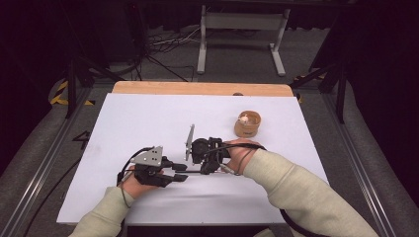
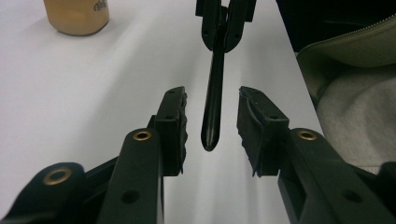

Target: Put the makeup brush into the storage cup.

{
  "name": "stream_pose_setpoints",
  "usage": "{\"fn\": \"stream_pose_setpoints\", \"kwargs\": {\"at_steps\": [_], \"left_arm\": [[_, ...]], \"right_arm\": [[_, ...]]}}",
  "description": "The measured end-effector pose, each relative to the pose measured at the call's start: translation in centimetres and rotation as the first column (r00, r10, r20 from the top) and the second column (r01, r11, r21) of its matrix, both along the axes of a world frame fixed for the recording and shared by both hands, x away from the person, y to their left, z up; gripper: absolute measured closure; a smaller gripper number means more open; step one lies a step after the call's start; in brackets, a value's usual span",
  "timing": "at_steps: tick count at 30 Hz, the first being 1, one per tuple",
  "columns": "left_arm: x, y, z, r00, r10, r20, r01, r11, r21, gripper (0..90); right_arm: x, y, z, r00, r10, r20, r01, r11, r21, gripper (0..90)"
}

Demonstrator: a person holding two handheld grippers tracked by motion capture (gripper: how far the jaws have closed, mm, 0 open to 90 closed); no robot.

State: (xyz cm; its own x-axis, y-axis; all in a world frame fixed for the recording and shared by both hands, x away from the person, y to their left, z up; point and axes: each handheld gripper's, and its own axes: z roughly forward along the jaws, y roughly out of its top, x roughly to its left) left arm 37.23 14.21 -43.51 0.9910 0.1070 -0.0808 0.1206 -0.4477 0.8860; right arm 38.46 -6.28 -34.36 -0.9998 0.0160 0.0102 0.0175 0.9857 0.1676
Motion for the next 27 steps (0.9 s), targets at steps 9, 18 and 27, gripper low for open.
{"fn": "stream_pose_setpoints", "kwargs": {"at_steps": [9,18,27], "left_arm": [[0.01,-0.09,-0.22,0.9998,-0.021,-0.001,0.021,0.9995,0.022,81.1],[-0.02,-0.10,-0.34,0.9987,-0.050,-0.002,0.050,0.9981,0.034,82.9],[-0.05,-0.05,-0.25,0.9986,-0.053,0.002,0.053,0.9977,0.042,83.7]], "right_arm": [[-0.15,0.17,-0.27,1.0000,0.008,0.000,-0.008,0.9999,0.008,83.6],[-0.12,0.15,-0.25,0.9998,0.021,-0.004,-0.020,0.9998,0.001,83.4],[-0.03,-0.18,-0.21,0.9995,0.032,-0.008,-0.032,0.9992,0.026,81.6]]}}
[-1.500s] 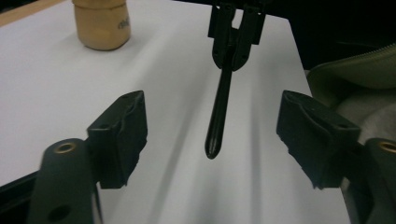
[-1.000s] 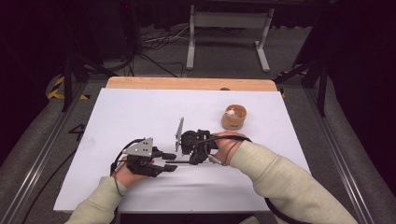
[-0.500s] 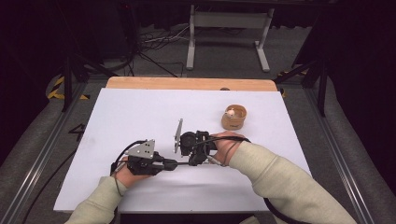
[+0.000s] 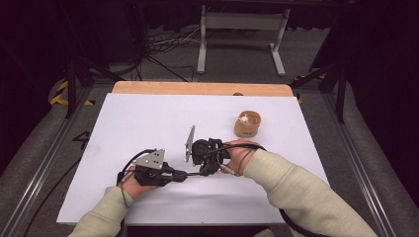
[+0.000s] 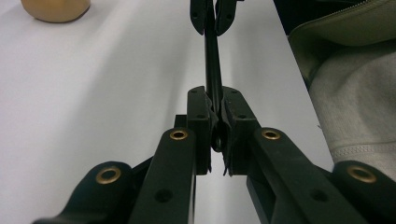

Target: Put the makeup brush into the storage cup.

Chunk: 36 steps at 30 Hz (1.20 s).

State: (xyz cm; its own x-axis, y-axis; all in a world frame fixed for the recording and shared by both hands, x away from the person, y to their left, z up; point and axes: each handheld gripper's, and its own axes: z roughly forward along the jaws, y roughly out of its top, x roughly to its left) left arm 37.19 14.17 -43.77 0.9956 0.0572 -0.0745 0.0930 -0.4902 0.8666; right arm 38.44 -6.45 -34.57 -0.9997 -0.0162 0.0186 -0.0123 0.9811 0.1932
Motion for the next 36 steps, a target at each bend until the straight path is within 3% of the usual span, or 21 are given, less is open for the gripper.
{"fn": "stream_pose_setpoints", "kwargs": {"at_steps": [9,12,13,14,17,20,22,24,25,26,27,28,29,30,33,35,36], "left_arm": [[0.1,0.4,0.1,0.9999,0.011,-0.008,-0.012,0.9997,-0.023,83.7],[0.1,0.5,0.1,0.9999,0.011,-0.009,-0.011,0.9995,-0.028,83.7],[0.1,0.5,0.1,0.9999,0.010,-0.009,-0.011,0.9995,-0.029,83.7],[0.1,0.5,0.1,0.9999,0.009,-0.009,-0.009,0.9995,-0.030,83.7],[0.1,0.5,0.1,0.9999,0.011,-0.007,-0.011,0.9994,-0.033,83.7],[0.1,0.6,0.1,0.9999,0.012,-0.008,-0.012,0.9991,-0.040,83.7],[0.1,0.7,0.1,0.9999,0.012,-0.008,-0.012,0.9989,-0.045,83.7],[0.1,0.8,0.1,0.9999,0.011,-0.009,-0.012,0.9988,-0.047,83.6],[0.1,0.8,0.1,0.9999,0.012,-0.009,-0.013,0.9987,-0.049,83.6],[0.1,0.8,0.1,0.9999,0.012,-0.008,-0.012,0.9987,-0.049,83.6],[0.1,0.8,0.1,0.9999,0.012,-0.007,-0.012,0.9987,-0.050,83.6],[0.1,0.8,0.1,0.9999,0.012,-0.007,-0.012,0.9987,-0.050,83.6],[0.1,0.8,0.1,0.9999,0.012,-0.007,-0.012,0.9985,-0.053,83.6],[0.1,0.8,0.2,0.9999,0.011,-0.009,-0.011,0.9982,-0.058,83.6],[0.1,0.9,0.2,0.9999,0.011,-0.010,-0.012,0.9978,-0.066,83.6],[0.1,0.9,0.2,0.9999,0.010,-0.009,-0.011,0.9976,-0.068,83.6],[0.1,0.9,0.1,0.9999,0.009,-0.008,-0.009,0.9974,-0.071,83.6]], "right_arm": [[0.1,-1.5,0.5,0.9997,-0.025,0.007,0.025,0.9938,0.109,65.5],[0.1,-2.5,0.7,0.9998,-0.013,0.014,0.010,0.9824,0.186,61.1],[0.1,-2.5,0.7,0.9998,-0.013,0.014,0.010,0.9824,0.186,61.1],[0.1,-3.2,0.6,0.9996,-0.024,0.013,0.020,0.9719,0.234,59.2],[0.1,-3.7,0.6,0.9992,-0.037,0.018,0.031,0.9641,0.264,56.9],[0.3,-4.8,0.4,0.9987,-0.048,0.017,0.040,0.9429,0.331,51.1],[0.3,-5.3,0.2,0.9981,-0.056,0.024,0.044,0.9329,0.357,42.7],[0.2,-5.9,0.0,0.9938,-0.094,0.059,0.065,0.9217,0.383,23.6],[0.2,-6.1,-0.2,0.9908,-0.121,0.060,0.088,0.9135,0.397,18.9],[0.3,-6.4,-0.3,0.9903,-0.132,0.043,0.102,0.9032,0.417,16.7],[0.5,-6.7,-0.4,0.9886,-0.150,0.015,0.129,0.8951,0.427,8.7],[0.6,-7.0,-0.6,0.9872,-0.160,-0.002,0.144,0.8880,0.437,6.7],[0.6,-7.0,-0.6,0.9872,-0.160,-0.002,0.144,0.8880,0.437,6.7],[0.6,-7.6,-0.8,0.9880,-0.154,-0.012,0.141,0.8700,0.472,5.1],[0.5,-8.1,-1.1,0.9878,-0.155,-0.016,0.142,0.8533,0.502,5.4],[0.4,-8.3,-1.3,0.9882,-0.153,-0.014,0.138,0.8477,0.512,5.7],[0.3,-8.7,-1.5,0.9867,-0.162,-0.017,0.145,0.8302,0.538,7.5]]}}
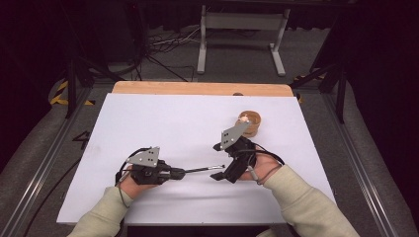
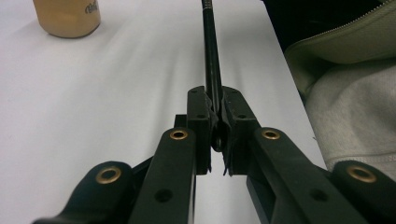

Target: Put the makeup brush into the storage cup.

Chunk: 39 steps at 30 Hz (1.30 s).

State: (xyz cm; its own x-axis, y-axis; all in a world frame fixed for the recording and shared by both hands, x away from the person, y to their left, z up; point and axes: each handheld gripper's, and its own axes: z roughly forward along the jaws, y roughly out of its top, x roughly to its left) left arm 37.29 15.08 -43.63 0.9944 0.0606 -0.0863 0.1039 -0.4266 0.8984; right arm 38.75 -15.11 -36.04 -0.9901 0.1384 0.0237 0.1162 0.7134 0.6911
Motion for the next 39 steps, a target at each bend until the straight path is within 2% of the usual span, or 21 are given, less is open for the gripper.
{"fn": "stream_pose_setpoints", "kwargs": {"at_steps": [2,5,6,7,13,14,17,18,30,34,39], "left_arm": [[-0.1,0.0,-0.1,0.9996,-0.011,0.026,0.012,0.9998,-0.013,83.5],[-0.2,-0.1,-0.1,0.9995,-0.014,0.027,0.015,0.9996,-0.022,83.5],[-0.2,0.0,-0.1,0.9995,-0.013,0.029,0.013,0.9995,-0.029,83.5],[-0.1,0.0,-0.1,0.9995,-0.012,0.029,0.013,0.9993,-0.035,83.5],[-0.1,0.1,-0.2,0.9996,-0.006,0.026,0.007,0.9986,-0.052,83.4],[-0.1,0.1,-0.2,0.9996,-0.006,0.026,0.007,0.9986,-0.052,83.4],[-0.1,0.0,-0.3,0.9994,0.000,0.036,0.001,0.9989,-0.047,83.4],[-0.1,0.0,-0.3,0.9994,0.000,0.036,0.001,0.9989,-0.047,83.5],[-0.1,0.1,-0.5,0.9991,-0.002,0.042,0.005,0.9985,-0.054,83.4],[-0.1,0.1,-0.5,0.9987,-0.011,0.050,0.013,0.9986,-0.052,83.4],[-0.1,0.1,-0.5,0.9985,-0.013,0.054,0.016,0.9985,-0.052,83.3]], "right_arm": [[0.0,-0.3,-0.2,1.0000,-0.006,0.006,0.006,0.9997,0.023,9.0],[-0.2,-0.7,-0.5,0.9999,-0.005,0.013,0.004,0.9978,0.067,12.7],[-0.2,-0.7,-0.5,0.9999,-0.005,0.013,0.004,0.9978,0.067,12.7],[-0.4,-0.9,-0.7,0.9997,-0.004,0.026,0.002,0.9961,0.089,16.5],[-0.5,-1.4,-1.3,0.9992,-0.024,0.032,0.020,0.9931,0.116,29.3],[-0.5,-1.4,-1.3,0.9992,-0.024,0.032,0.020,0.9931,0.116,29.3],[-0.7,-1.5,-1.5,0.9994,-0.004,0.035,-0.001,0.9920,0.126,40.9],[-0.7,-1.5,-1.5,0.9994,-0.004,0.035,-0.001,0.9920,0.126,40.9],[-0.5,-1.8,-2.1,0.9992,0.039,-0.003,-0.038,0.9864,0.160,70.1],[-0.4,-2.0,-2.2,0.9988,0.047,-0.016,-0.044,0.9837,0.175,76.8],[-0.3,-2.2,-2.2,0.9969,0.072,-0.032,-0.065,0.9800,0.188,79.3]]}}
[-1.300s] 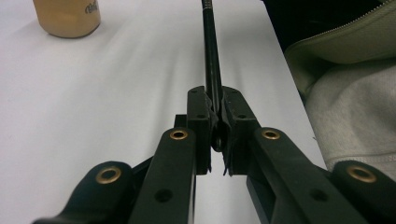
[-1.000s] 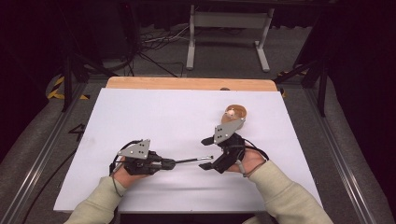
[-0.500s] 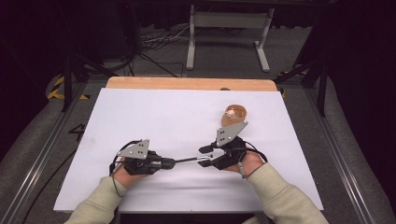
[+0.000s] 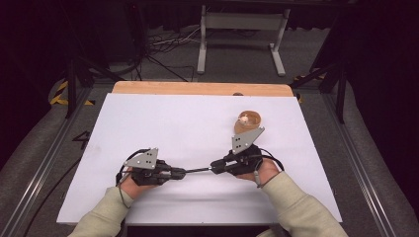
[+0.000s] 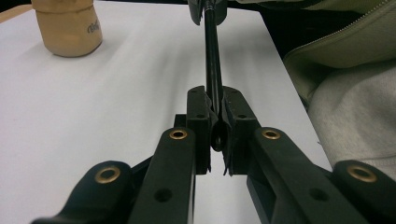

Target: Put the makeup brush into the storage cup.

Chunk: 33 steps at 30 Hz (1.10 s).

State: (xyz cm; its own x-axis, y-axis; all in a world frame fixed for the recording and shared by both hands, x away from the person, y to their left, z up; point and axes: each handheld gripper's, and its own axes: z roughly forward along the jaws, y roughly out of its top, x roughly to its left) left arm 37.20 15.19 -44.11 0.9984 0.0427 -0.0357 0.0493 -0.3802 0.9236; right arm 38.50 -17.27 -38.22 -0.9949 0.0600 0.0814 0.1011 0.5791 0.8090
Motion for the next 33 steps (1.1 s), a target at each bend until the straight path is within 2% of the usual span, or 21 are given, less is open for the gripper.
{"fn": "stream_pose_setpoints", "kwargs": {"at_steps": [4,10,27,30,33], "left_arm": [[0.1,0.0,-0.2,1.0000,0.010,-0.001,-0.010,0.9999,0.009,82.7],[0.1,-0.1,-0.2,1.0000,0.009,0.004,-0.009,0.9999,0.008,82.4],[-0.1,-0.3,0.0,1.0000,-0.001,0.006,0.001,0.9999,0.012,82.0],[-0.1,-0.3,0.1,1.0000,0.001,-0.010,-0.001,1.0000,0.008,76.5],[-0.1,-0.5,0.3,0.9998,0.015,-0.015,-0.015,0.9998,0.010,67.4]], "right_arm": [[0.3,0.1,-0.1,0.9992,0.026,-0.028,-0.027,0.9996,-0.006,81.9],[0.4,0.1,0.2,0.9986,0.039,-0.035,-0.039,0.9992,-0.001,82.5],[0.5,0.4,1.5,0.9972,0.061,-0.042,-0.063,0.9972,-0.041,83.2],[0.5,0.5,1.9,0.9968,0.069,-0.040,-0.072,0.9958,-0.057,83.3],[0.3,0.8,2.8,0.9969,0.075,-0.023,-0.077,0.9914,-0.106,83.2]]}}
